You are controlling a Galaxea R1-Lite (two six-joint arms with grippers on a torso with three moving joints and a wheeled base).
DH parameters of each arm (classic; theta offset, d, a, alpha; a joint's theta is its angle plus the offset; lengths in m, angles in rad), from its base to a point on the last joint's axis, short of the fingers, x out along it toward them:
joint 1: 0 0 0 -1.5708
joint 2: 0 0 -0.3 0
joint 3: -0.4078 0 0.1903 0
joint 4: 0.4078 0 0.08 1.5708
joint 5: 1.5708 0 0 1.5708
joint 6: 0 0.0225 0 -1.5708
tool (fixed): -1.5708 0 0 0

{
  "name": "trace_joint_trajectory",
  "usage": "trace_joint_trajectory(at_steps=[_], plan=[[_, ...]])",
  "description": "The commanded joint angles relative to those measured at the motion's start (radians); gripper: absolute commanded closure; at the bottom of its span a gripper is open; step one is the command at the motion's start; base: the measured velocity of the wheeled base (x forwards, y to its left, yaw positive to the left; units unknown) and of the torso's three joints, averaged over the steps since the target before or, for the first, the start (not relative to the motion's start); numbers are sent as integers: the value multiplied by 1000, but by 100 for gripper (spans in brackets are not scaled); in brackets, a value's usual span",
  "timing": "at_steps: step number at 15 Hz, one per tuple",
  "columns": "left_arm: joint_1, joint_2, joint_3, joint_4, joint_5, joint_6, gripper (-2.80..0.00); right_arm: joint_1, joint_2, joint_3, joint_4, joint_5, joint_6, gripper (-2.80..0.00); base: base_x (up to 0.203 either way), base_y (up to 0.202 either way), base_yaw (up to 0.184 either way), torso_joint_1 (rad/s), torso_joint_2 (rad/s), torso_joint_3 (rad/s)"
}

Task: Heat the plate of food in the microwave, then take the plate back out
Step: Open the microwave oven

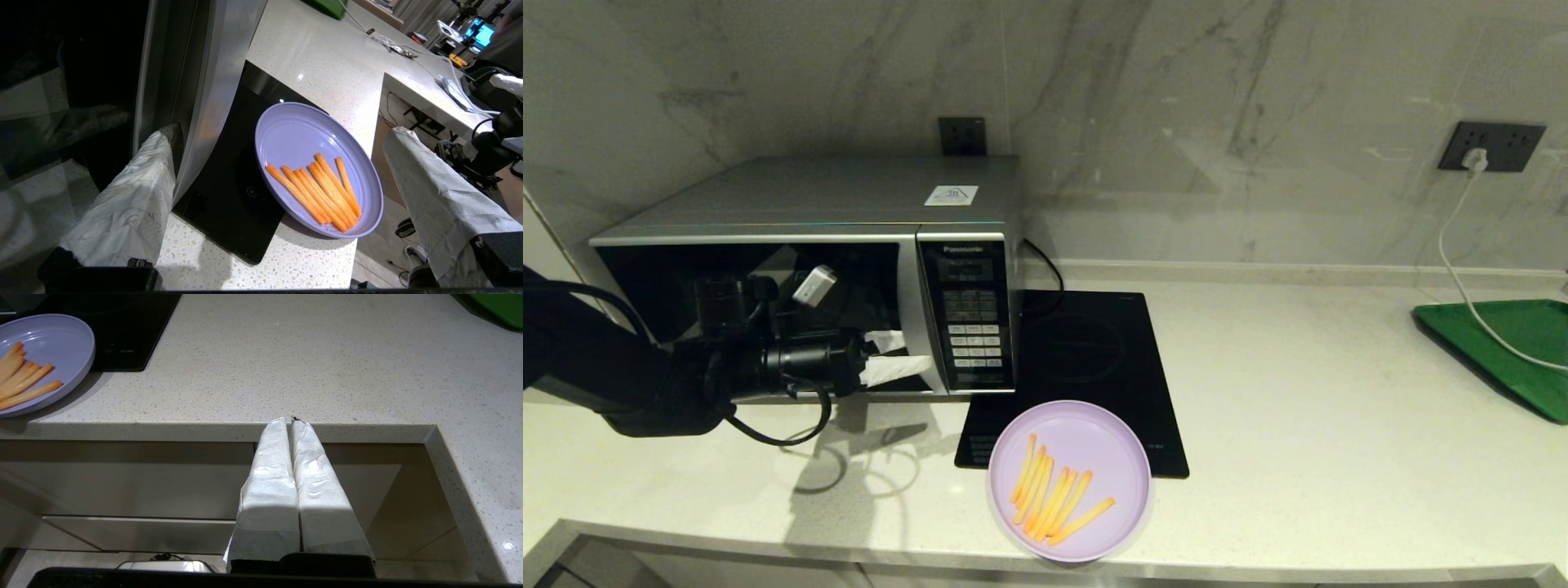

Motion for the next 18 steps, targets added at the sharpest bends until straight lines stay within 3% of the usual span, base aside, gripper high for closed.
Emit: trace_joint_trajectory(at_steps=[1,7,9,12,18], plan=[[0,-9,3,-4,-26,-3,-280,0,0,0,1,0,0,0,0,0,0,0,0,0],[-13,-19,67,2,-38,-27,-280,0,0,0,1,0,0,0,0,0,0,0,0,0],[0,-39,111,3,-43,-28,-280,0,0,0,1,0,0,0,0,0,0,0,0,0],[40,-44,144,3,-107,-29,-280,1,0,0,1,-1,0,0,0,0,0,0,0,0],[61,-71,165,5,-109,-31,-280,1,0,1,1,0,0,0,0,0,0,0,0,0]])
